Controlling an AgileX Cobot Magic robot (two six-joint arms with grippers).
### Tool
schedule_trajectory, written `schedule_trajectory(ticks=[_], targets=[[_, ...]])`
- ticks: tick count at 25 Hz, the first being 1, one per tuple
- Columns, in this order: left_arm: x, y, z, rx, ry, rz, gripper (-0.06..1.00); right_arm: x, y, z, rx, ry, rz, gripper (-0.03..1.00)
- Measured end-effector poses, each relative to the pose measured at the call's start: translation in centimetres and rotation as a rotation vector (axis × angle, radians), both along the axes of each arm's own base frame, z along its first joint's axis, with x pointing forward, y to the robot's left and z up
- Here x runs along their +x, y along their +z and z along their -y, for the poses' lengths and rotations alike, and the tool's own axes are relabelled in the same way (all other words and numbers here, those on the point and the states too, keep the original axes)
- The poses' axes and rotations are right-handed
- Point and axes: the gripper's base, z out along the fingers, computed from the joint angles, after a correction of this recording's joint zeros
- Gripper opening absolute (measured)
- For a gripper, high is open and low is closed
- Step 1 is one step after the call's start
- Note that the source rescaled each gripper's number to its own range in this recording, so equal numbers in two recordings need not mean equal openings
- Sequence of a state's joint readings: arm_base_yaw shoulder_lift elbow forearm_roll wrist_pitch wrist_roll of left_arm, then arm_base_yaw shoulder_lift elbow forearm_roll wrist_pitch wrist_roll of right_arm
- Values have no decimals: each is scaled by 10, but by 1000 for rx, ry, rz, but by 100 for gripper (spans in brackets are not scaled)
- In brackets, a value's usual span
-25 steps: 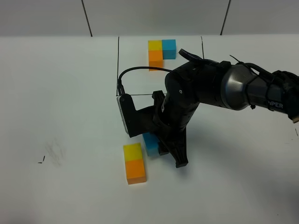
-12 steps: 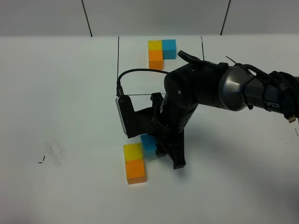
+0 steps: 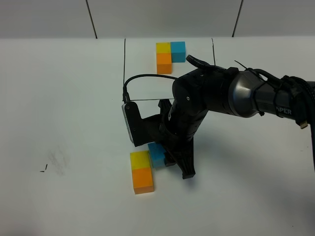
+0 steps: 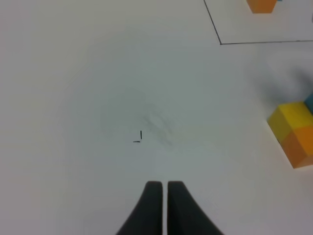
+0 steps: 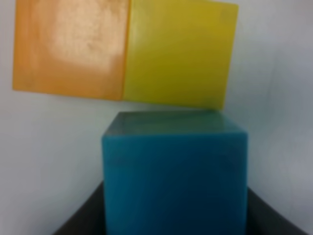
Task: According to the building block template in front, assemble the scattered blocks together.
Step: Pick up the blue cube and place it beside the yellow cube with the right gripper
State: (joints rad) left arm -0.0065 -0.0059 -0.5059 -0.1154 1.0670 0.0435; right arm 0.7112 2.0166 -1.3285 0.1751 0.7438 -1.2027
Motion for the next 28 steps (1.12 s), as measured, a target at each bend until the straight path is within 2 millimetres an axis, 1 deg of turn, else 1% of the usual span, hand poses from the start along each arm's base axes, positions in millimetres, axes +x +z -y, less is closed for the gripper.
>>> schedule_trajectory(ticks=[8,13,22,28], targets=[[0,0,0,0,0,0,1,0,0,0,1,-1,1,52],[0,0,0,0,0,0,1,1,-7,-1,-4,-3,-6,52],[0,0,0,0,0,0,1,2,-8,-2,1,-5,1,52],[0,0,0,0,0,0,1,2,-20,-2,-18,-6,-21,52]])
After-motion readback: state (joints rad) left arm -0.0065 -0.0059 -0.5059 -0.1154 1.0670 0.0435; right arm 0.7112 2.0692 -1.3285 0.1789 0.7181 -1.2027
